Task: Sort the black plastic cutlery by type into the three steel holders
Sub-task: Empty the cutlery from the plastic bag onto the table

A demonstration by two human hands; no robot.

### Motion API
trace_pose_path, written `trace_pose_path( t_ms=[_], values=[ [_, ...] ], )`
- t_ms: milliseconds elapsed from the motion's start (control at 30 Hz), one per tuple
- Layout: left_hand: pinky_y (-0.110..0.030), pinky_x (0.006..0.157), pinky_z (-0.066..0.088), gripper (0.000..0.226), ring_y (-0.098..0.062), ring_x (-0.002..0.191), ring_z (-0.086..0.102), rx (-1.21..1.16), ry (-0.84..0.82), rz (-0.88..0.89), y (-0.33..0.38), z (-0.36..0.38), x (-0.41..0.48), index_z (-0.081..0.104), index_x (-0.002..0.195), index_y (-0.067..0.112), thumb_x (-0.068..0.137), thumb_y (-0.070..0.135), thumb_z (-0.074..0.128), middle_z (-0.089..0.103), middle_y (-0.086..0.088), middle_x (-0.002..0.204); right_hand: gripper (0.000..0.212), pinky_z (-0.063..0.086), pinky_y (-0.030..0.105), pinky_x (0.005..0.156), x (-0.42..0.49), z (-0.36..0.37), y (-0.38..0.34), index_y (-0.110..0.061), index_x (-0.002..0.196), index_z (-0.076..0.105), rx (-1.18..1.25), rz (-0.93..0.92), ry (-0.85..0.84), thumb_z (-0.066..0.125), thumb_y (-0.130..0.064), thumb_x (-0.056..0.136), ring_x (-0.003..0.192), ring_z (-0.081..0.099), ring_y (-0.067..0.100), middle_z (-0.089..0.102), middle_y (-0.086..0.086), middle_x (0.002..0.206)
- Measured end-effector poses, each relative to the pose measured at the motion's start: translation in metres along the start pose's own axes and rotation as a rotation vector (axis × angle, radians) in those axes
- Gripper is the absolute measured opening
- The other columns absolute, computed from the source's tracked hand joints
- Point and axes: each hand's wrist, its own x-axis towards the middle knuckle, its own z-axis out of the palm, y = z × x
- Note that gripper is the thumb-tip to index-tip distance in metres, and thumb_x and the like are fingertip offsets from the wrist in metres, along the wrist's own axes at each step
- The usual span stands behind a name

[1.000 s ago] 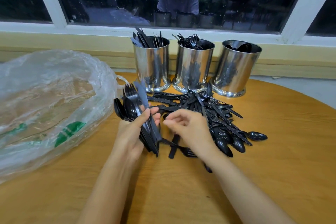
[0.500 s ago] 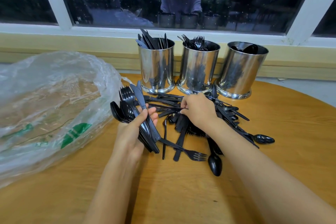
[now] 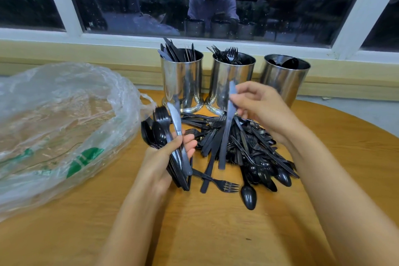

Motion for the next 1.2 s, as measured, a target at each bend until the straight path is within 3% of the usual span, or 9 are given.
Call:
trace_pose_path(
  t_ms=[133,233,367,467,567,700,833,1000,1200],
  values=[
    [-0.033,0.079,0.060,0.024,-0.028,0.098,0.072,0.075,-0.140,-0.074,-0.004,0.006,-0.005,0.063,0.116,-0.001,0.092,0.005,0.058,0.073,-0.019,0.107,0.012,0.046,0.016,0.053,-0.008,0.027,0.008,-0.008,0.097,0.061,-0.083,0.053,-0.158,0.067,-0.014,0.089,0.056,0.056,0.006,0.062,0.000,0.066],
    [-0.038,0.087,0.058,0.036,-0.029,0.105,0.070,0.114,-0.233,-0.096,-0.003,0.006,-0.006,0.061,0.121,0.001,0.086,0.010,0.062,0.071,-0.018,0.113,0.010,0.046,0.017,0.052,-0.007,0.036,0.018,-0.008,0.094,0.058,-0.141,0.029,-0.080,0.066,-0.013,0.090,0.054,0.056,0.006,0.060,0.004,0.065],
    [-0.042,0.094,0.054,0.032,-0.029,0.108,0.068,0.166,-0.286,-0.115,-0.004,0.005,-0.005,0.060,0.122,0.003,0.091,0.008,0.058,0.071,-0.016,0.115,0.008,0.048,0.019,0.055,-0.004,0.041,0.024,-0.010,0.090,0.058,-0.045,0.043,-0.032,0.066,-0.013,0.091,0.055,0.058,0.008,0.063,0.006,0.066],
    [-0.038,0.089,0.058,0.029,-0.028,0.103,0.070,0.178,-0.269,-0.099,-0.004,0.003,-0.005,0.063,0.120,0.004,0.091,0.008,0.058,0.072,-0.017,0.112,0.008,0.051,0.019,0.056,-0.003,0.047,0.025,-0.010,0.090,0.058,-0.007,0.034,-0.022,0.066,-0.012,0.091,0.053,0.059,0.007,0.064,0.005,0.065],
    [-0.030,0.074,0.058,0.027,-0.019,0.086,0.072,0.186,-0.210,-0.037,-0.002,0.000,-0.002,0.064,0.120,0.007,0.094,0.011,0.058,0.073,-0.015,0.110,0.009,0.053,0.019,0.060,-0.002,0.046,0.025,-0.007,0.098,0.062,0.053,0.019,-0.011,0.065,-0.012,0.091,0.061,0.063,0.009,0.065,0.006,0.073],
    [-0.025,0.061,0.055,0.022,-0.013,0.069,0.067,0.084,-0.106,0.005,0.001,-0.004,0.001,0.065,0.115,0.012,0.095,0.009,0.057,0.074,-0.014,0.105,0.010,0.050,0.014,0.064,-0.007,0.036,0.036,-0.015,0.097,0.068,-0.273,-0.040,-0.029,0.069,-0.012,0.088,0.066,0.060,0.005,0.066,-0.001,0.079],
    [-0.024,0.059,0.056,0.021,-0.014,0.068,0.069,0.054,-0.049,0.030,0.003,-0.005,0.001,0.066,0.112,0.013,0.095,0.007,0.057,0.075,-0.013,0.100,0.019,0.043,0.008,0.069,-0.021,0.034,0.055,-0.021,0.101,0.072,-0.648,-0.109,-0.233,0.072,-0.011,0.085,0.077,0.055,0.003,0.063,-0.005,0.094],
    [-0.024,0.061,0.057,0.015,-0.015,0.072,0.070,0.065,-0.024,0.027,0.003,-0.004,0.000,0.069,0.100,0.013,0.094,0.006,0.057,0.076,-0.011,0.098,0.031,0.041,0.026,0.086,-0.027,0.042,0.068,-0.037,0.117,0.064,-0.986,-0.165,-0.416,0.068,-0.023,0.089,0.102,0.035,0.007,0.047,-0.013,0.111],
    [-0.024,0.060,0.058,0.016,-0.014,0.071,0.071,0.055,-0.023,0.014,0.003,-0.004,0.001,0.067,0.107,0.008,0.095,0.005,0.056,0.076,-0.012,0.099,0.020,0.045,0.030,0.082,-0.025,0.046,0.070,-0.030,0.108,0.067,-1.048,-0.271,-0.384,0.067,-0.023,0.089,0.098,0.034,0.006,0.039,-0.014,0.105]
  ],
)
